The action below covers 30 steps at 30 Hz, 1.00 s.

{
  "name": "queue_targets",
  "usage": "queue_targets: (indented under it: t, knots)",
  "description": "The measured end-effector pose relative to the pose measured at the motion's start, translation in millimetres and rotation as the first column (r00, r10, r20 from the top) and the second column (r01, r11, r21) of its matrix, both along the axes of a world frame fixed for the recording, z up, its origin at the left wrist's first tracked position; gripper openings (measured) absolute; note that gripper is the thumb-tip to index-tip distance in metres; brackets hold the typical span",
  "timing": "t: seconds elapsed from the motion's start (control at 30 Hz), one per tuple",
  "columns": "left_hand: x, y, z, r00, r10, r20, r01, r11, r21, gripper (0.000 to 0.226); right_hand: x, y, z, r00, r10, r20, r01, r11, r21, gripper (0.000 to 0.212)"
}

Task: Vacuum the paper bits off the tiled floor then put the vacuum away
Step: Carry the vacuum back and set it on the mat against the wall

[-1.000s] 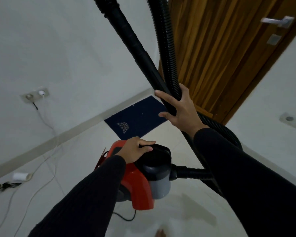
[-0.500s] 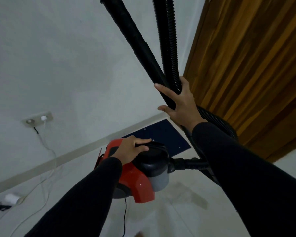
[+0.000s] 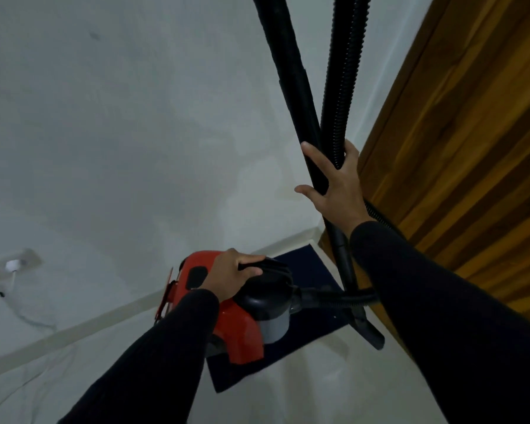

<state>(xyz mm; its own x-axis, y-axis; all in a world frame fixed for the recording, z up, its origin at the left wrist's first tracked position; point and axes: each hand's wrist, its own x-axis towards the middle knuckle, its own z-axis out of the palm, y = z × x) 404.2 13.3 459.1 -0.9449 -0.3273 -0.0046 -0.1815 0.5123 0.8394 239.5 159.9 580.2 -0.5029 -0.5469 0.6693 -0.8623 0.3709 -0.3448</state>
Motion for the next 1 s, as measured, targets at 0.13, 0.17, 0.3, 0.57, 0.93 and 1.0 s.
queue_targets:
  t: [0.13, 0.17, 0.3, 0.57, 0.93, 1.0]
  knots:
    - [-74.9, -15.6, -28.9, 0.998, 0.056, -0.026, -0.056, 0.998, -0.009, 0.03, -86.4, -22.8, -25.3, 1.0, -0.027, 0.007, 0.027, 0.999, -0.026, 0.08]
    - [-93.7, -17.5, -39.0, 0.997, 0.072, -0.029, -0.072, 0.997, -0.013, 0.03, -107.9, -27.9, -33.6, 1.0, -0.03, 0.002, 0.03, 0.999, -0.042, 0.08]
    - [-174.4, -20.8, -85.4, 0.992, 0.118, -0.042, -0.118, 0.993, -0.008, 0.029, -192.1, -43.7, -74.8, 1.0, 0.002, 0.003, -0.002, 0.997, -0.072, 0.082]
    - [-296.4, -17.6, -209.2, 0.974, 0.191, -0.124, -0.194, 0.981, -0.013, 0.029, -308.3, -67.9, -198.4, 0.996, 0.057, -0.073, -0.058, 0.998, -0.015, 0.082]
    - [-345.7, -19.7, -398.7, 0.922, 0.336, -0.194, -0.341, 0.94, 0.007, 0.029, -335.7, -90.7, -351.1, 0.974, 0.109, -0.2, -0.126, 0.989, -0.074, 0.082]
    - [-342.7, -21.5, -425.2, 0.909, 0.36, -0.209, -0.366, 0.931, 0.014, 0.029, -331.4, -94.1, -375.4, 0.967, 0.129, -0.22, -0.149, 0.986, -0.075, 0.082]
